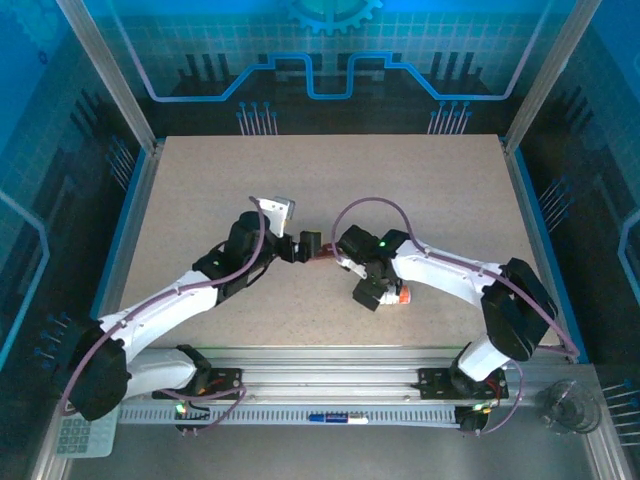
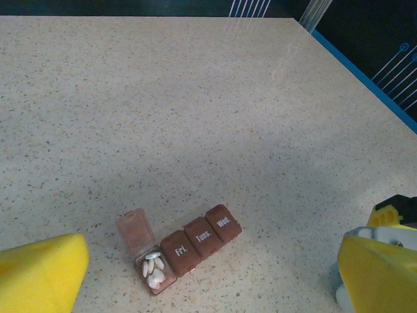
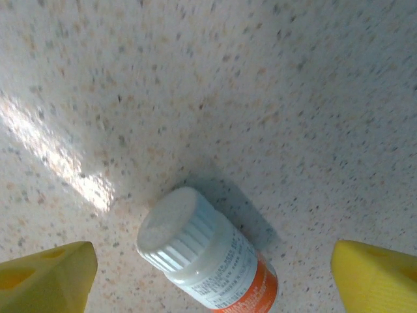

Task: Sort the pills into containers

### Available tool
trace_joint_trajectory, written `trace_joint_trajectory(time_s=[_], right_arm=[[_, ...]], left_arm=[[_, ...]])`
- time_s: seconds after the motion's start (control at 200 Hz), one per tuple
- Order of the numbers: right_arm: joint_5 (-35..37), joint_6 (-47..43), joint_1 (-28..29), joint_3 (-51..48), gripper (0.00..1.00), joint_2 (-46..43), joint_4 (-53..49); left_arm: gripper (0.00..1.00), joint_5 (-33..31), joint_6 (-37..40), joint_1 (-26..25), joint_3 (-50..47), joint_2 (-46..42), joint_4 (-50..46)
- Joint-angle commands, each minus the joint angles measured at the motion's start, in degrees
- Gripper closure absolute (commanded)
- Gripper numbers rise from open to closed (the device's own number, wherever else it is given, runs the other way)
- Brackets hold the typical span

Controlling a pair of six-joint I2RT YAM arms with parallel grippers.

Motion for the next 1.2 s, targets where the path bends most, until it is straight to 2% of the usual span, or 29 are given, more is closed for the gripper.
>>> trace_joint_trajectory(time_s=[0.0,0.225,0.815,1.046,1.196], right_arm=[[-1.5,-2.0,-0.5,0.7,0.07,1.1,-4.5],[-3.3,-2.6,-1.6,1.4,0.09,3.5,-5.4],[-2.5,-4.8,-2.8,3.5,0.16,12.2,-5.5],[-1.7,-5.1,-3.3,3.4,0.22,15.2,-5.2],[-1.7,-4.9,-3.8,3.4,0.31,16.0,-4.8]], left_arm=[[0.01,1.2,-0.6,0.9,-0.7,-2.1,1.2],[0.01,1.7,-0.6,1.8,-1.0,-2.9,1.2],[0.01,3.5,-1.6,3.6,-1.9,-2.1,3.1],[0.01,3.6,-1.7,3.7,-2.3,-2.2,3.1],[0.01,3.6,-2.0,3.8,-2.3,-2.0,3.4]])
